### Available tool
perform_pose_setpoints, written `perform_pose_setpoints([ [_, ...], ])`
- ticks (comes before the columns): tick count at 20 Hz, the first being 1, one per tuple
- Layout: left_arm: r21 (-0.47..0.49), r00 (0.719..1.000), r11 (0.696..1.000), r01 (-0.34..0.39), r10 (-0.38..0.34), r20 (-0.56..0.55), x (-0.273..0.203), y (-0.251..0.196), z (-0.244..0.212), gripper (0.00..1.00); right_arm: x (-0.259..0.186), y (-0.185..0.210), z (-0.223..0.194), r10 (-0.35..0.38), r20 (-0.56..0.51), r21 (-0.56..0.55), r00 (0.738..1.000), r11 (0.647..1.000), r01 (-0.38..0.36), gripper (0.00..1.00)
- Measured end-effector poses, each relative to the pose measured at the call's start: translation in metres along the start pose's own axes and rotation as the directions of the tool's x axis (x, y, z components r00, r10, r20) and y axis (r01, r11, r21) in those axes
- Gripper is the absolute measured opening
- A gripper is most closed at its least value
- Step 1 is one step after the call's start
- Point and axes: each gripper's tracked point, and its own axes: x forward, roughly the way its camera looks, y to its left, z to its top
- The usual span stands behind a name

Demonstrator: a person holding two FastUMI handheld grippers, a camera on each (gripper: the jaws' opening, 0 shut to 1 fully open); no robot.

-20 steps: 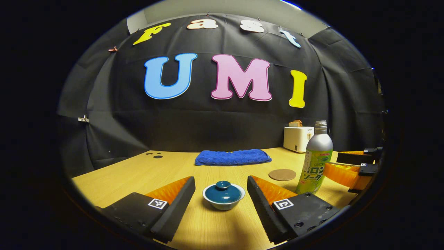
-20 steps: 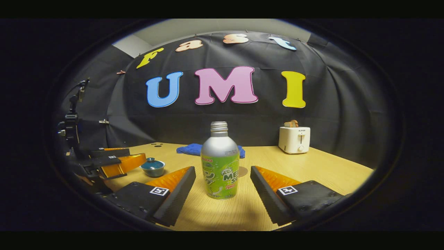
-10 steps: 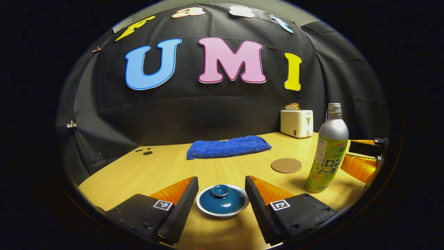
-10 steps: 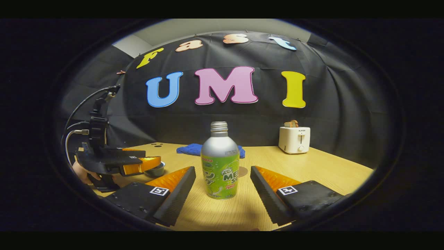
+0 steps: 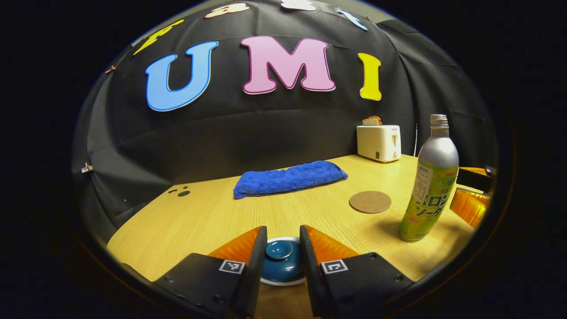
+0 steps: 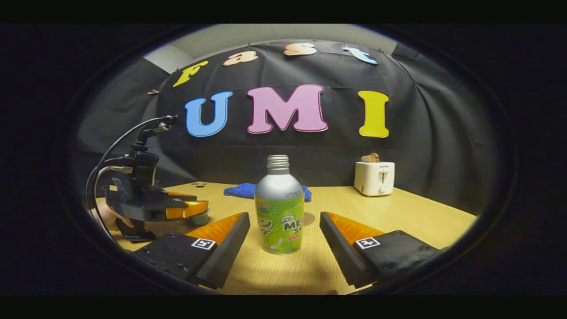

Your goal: Open the teacup lid with one hand, grasp the water bottle and pour water into the teacup with the other hand; after pouring, place the water bottle on the coaster and then close the teacup lid.

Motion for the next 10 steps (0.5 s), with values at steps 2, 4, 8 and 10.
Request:
perform_pose_setpoints([
  [2, 0.008, 1.000, 1.000, -0.023, 0.023, -0.006, 0.000, 0.005, 0.000, 0.41, 0.000, 0.000, 0.000, 0.000, 0.000, 0.000, 1.000, 1.000, 0.000, 0.98],
  [4, 0.000, 1.000, 1.000, -0.023, 0.023, 0.000, -0.001, 0.005, 0.001, 0.36, 0.000, 0.000, 0.000, 0.000, 0.000, 0.000, 1.000, 1.000, 0.000, 0.98],
  [8, -0.034, 0.997, 0.998, -0.046, 0.047, 0.053, -0.006, 0.009, 0.007, 0.32, 0.000, 0.001, 0.001, 0.006, 0.001, 0.001, 1.000, 1.000, -0.006, 0.98],
  [10, -0.061, 0.994, 0.997, -0.054, 0.060, 0.096, -0.012, 0.014, 0.011, 0.31, -0.001, 0.004, 0.002, 0.024, 0.003, 0.003, 1.000, 1.000, -0.024, 0.98],
])
